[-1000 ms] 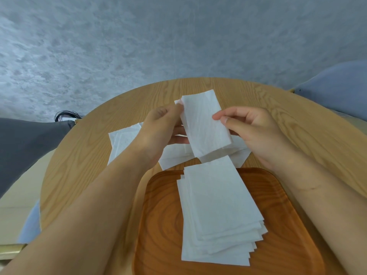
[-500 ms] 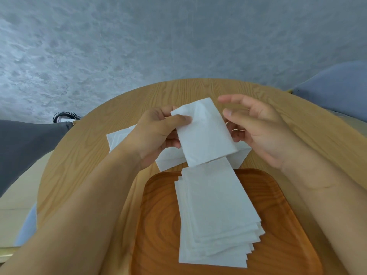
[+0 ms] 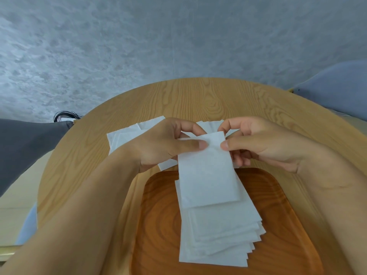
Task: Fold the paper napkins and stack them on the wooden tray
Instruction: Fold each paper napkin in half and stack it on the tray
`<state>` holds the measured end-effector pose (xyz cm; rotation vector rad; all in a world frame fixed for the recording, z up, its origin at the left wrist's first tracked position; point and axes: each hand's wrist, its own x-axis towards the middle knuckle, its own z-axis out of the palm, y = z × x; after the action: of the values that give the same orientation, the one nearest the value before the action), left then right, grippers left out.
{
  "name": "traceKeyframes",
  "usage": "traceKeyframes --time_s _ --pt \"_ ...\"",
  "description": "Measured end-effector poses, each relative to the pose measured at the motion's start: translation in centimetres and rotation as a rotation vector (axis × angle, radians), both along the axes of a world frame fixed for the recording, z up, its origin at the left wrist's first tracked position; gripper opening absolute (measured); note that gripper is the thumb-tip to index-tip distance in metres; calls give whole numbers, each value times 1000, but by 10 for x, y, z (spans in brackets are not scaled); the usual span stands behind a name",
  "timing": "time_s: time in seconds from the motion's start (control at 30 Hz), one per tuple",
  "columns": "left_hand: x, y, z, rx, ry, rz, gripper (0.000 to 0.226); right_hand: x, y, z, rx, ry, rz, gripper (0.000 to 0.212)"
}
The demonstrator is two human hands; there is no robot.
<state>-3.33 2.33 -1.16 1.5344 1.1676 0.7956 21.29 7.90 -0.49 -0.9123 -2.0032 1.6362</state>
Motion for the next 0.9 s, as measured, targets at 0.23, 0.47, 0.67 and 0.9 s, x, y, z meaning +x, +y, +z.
traceKeyframes --time_s 0.23,0.47,0.67,0.9 --pt "7 -3 -1 141 40 -79 4 3 1 -2 48 -20 8 3" --pt "7 2 -5 162 115 -58 24 4 4 -4 38 -86 110 19" --pt "8 11 -16 286 216 172 6 6 12 -9 135 -157 -40 6" --pt "-3 21 -29 344 597 356 36 -2 30 -39 512 -263 -373 20"
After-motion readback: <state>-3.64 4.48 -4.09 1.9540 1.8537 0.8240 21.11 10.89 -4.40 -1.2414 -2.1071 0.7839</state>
